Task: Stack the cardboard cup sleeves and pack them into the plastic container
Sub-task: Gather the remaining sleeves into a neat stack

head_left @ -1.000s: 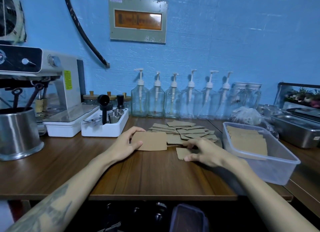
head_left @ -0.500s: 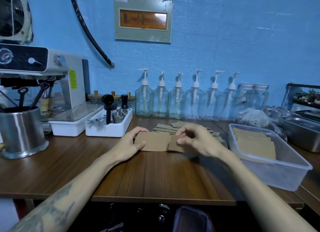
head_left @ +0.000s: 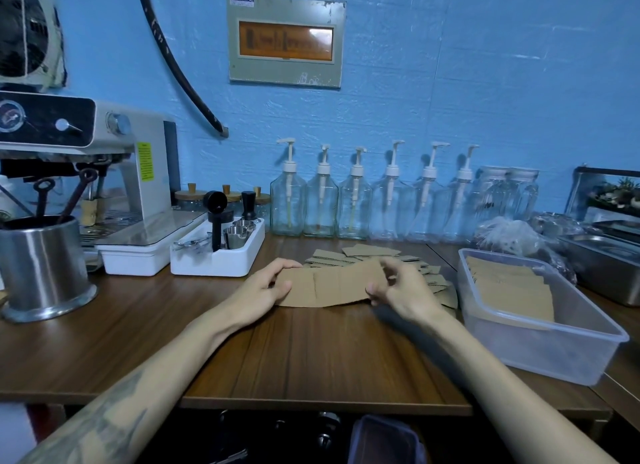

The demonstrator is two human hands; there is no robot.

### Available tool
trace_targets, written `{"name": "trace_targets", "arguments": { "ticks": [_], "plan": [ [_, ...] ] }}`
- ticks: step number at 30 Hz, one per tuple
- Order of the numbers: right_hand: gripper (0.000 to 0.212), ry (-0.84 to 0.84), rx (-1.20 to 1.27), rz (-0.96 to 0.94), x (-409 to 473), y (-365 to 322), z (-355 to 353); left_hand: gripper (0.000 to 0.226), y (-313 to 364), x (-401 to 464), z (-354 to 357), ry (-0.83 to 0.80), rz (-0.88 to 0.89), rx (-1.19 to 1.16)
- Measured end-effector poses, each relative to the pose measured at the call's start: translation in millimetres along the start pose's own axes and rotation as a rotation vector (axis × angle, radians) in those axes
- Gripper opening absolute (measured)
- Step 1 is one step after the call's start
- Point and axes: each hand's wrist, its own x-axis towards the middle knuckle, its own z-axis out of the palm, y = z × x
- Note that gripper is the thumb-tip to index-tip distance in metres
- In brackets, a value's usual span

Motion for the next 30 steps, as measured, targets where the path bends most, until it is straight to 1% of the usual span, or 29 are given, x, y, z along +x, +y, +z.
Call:
{"name": "trace_targets", "arguments": {
  "ticks": [1,2,3,5,8,9,10,12,13,14,17,20,23,26,30],
  "plan": [
    [0.022,-0.001,-0.166,-0.014,-1.8,1.4,2.7,0.028,0.1,0.3,-0.1,-0.007,-0.008,0.007],
    [0.02,0.002,-0.343,-0.024,-3.5,2.8,5.8,0.023,0.2,0.3,0.2,-0.013,-0.008,0.017],
    [0.026,0.011,-0.464,-0.046,-4.4,4.0,10.1,0.022,0.7,0.0,0.6,-0.018,-0.001,0.026],
    [0.023,0.038,-0.563,-0.082,-7.6,2.1,19.3,0.026,2.5,-2.0,2.0,-0.026,0.017,0.034],
    [0.021,0.015,-0.571,-0.14,-9.3,-4.0,31.2,0.037,2.1,-3.4,3.0,-0.025,0.045,0.056],
    [0.023,0.001,-0.571,-0.163,-8.9,-5.6,34.3,0.038,1.9,-3.1,3.1,-0.021,0.051,0.061],
    [0.035,-0.009,-0.588,-0.181,-7.8,-7.1,35.9,0.039,1.8,-2.6,3.1,-0.016,0.058,0.064],
    [0.065,-0.004,-0.673,-0.242,-4.7,-7.7,36.9,0.039,1.7,-1.5,2.6,-0.008,0.068,0.067],
    [0.071,0.016,-0.732,-0.286,-3.3,-7.1,37.0,0.039,1.8,-1.5,2.4,-0.009,0.072,0.069],
    [0.071,0.035,-0.779,-0.337,-2.2,-7.0,37.2,0.04,1.9,-1.6,2.2,-0.012,0.077,0.072],
    [0.058,0.021,-0.863,-0.466,-1.0,-8.2,38.5,0.043,1.3,-1.9,1.6,-0.017,0.082,0.083],
    [0.049,0.029,-0.943,-0.513,-2.1,-7.1,41.1,0.04,-1.0,-0.9,1.6,-0.031,0.053,0.115],
    [0.048,0.04,-0.963,-0.526,-1.8,-7.6,41.9,0.028,-3.3,0.5,2.0,-0.031,0.055,0.149],
    [0.048,0.034,-0.93,-0.508,-1.2,-6.8,40.4,0.019,-3.0,0.8,1.5,-0.014,0.061,0.15],
    [0.046,0.014,-0.847,-0.477,3.9,-3.4,36.3,0.019,-4.5,1.7,0.6,0.012,0.069,0.12]
  ]
}}
